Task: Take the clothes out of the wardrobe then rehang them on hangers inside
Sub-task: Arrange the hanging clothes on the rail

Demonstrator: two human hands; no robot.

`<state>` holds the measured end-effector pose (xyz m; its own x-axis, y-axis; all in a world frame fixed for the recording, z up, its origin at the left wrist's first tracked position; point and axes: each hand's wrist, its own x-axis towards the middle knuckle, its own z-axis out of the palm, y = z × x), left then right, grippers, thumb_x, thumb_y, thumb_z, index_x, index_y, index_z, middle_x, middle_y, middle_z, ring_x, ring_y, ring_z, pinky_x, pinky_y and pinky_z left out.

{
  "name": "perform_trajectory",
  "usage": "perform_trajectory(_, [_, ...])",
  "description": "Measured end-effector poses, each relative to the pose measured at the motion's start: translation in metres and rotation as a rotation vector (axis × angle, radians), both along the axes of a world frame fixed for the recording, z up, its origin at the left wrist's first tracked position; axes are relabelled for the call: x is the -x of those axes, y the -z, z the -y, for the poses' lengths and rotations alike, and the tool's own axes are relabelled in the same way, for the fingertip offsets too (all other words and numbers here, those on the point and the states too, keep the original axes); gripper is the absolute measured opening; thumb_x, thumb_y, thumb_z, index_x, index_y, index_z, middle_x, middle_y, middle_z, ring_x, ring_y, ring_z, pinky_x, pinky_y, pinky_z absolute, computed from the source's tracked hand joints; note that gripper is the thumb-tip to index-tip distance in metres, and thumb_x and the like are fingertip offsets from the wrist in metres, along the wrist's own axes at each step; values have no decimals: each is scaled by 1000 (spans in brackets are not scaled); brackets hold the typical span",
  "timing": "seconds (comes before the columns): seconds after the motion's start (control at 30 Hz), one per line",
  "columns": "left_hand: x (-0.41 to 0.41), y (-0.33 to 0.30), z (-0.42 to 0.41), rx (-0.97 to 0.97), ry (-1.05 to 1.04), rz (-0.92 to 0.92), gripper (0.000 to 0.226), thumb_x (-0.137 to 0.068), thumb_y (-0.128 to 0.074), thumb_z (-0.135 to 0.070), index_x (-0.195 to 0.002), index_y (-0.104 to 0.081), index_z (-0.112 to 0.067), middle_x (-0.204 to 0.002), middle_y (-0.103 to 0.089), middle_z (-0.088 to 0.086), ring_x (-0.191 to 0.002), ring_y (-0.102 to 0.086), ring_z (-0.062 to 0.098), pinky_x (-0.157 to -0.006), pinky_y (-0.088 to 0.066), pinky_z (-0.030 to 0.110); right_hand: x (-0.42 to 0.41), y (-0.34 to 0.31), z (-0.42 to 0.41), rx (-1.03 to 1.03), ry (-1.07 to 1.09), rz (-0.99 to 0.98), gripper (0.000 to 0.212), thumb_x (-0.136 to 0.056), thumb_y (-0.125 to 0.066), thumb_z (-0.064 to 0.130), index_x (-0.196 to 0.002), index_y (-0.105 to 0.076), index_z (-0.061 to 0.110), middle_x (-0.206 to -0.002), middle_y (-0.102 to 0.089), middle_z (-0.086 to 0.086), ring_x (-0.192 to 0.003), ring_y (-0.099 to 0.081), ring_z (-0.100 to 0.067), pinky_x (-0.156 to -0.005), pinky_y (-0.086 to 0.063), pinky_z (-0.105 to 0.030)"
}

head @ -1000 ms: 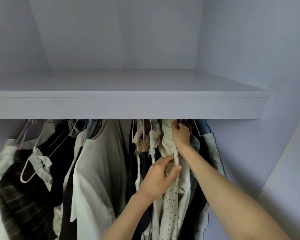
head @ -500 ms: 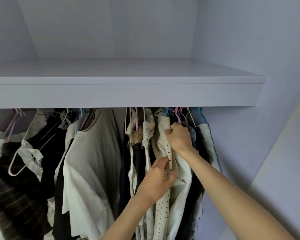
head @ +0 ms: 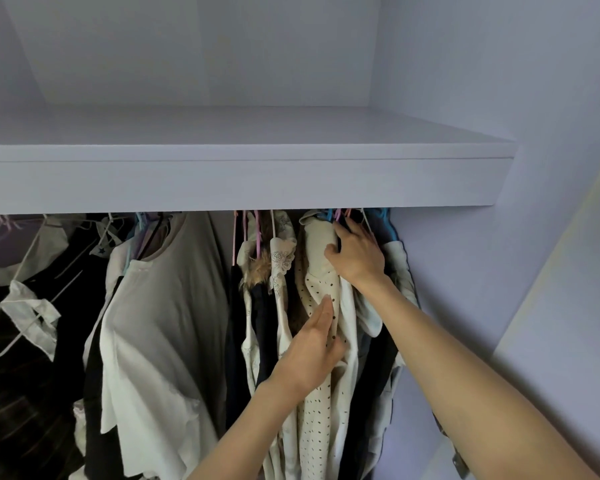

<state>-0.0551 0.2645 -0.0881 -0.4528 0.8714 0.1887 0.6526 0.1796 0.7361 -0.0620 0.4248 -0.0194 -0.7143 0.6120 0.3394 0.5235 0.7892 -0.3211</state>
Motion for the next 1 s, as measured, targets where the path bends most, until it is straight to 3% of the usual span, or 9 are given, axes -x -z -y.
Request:
perform_trajectory(0.1, [4,1,-6,38,49,-41,66,-97,-41,-18,-148,-1,-6,-157,-4,1,-136,3,-4,-92,-2,-8,-3,6,-4,-64,-7,-18,54,-91,-44,24,-145,-32,24,-155,-20,1,-142,-17,-24,-117,-12,-36])
perform_trajectory(0.2, [1,-1,-19,87,108,-81,67,-97,-43,-21,-148,-3,-4,-156,-11,7,-141,-17,15,-106,-17,8,-8,7,-17,-111,20,-5,56,-90,-46,21,-144,-33,26,-155,-19,3,-143,-14,-21,-117,-5,-37])
perform_trajectory(0.33, [-5,0,-36,154,182,-124,71,-96,-44,-24,-148,1,-4,-155,-13,13,-140,-22,21,-112,-26,29,-20,9,-30,-78,82,-77,56,-88,-49,16,-141,-37,27,-155,-19,5,-139,-23,-22,-112,-23,-33])
perform_trajectory(0.5, [-2,8,-34,144,180,-23,71,-97,-39,-28,-148,6,-10,-150,-23,15,-135,-28,30,-111,-28,33,-15,14,-19,-5,67,-161,52,-91,-47,20,-141,-37,29,-154,-23,1,-140,-22,-19,-117,-5,-31])
perform_trajectory(0.6, [10,1,-20,75,212,129,63,-98,-42,-31,-149,-7,-17,-154,-10,-7,-142,-7,7,-115,-10,22,-26,18,-10,132,51,-292,51,-92,-53,29,-141,-39,26,-152,-27,-3,-142,-16,-21,-117,-4,-33])
perform_trajectory(0.67, [26,-7,-14,14,138,199,50,-99,-39,-29,-146,-24,-20,-150,-21,-11,-139,-12,3,-115,-11,24,-41,24,0,155,59,-312,57,-91,-55,35,-142,-35,24,-154,-23,-6,-143,-12,-21,-117,-2,-32])
perform_trajectory(0.73, [43,-16,-16,-49,-2,244,45,-100,-34,-30,-144,-30,-20,-148,-29,-6,-140,-20,9,-115,-15,25,-53,36,11,89,98,-282,62,-90,-52,47,-144,-30,27,-155,-16,-6,-144,-7,-18,-115,2,-34])
perform_trajectory(0.87, [53,-44,-45,10,-35,375,56,-98,-24,-48,-148,-9,-30,-154,-15,-8,-142,-14,13,-113,-13,29,-66,60,25,-6,145,-202,84,-76,-28,78,-147,-19,32,-157,-7,-6,-145,-1,-22,-115,2,-37])
perform_trajectory(1.0, [53,-57,-85,64,14,534,58,-93,-19,-61,-142,9,-48,-156,-7,-10,-142,-16,15,-114,-16,46,-73,74,30,-50,200,-320,65,-86,-29,58,-145,-28,30,-153,-20,-14,-141,-18,-31,-113,-15,-42])
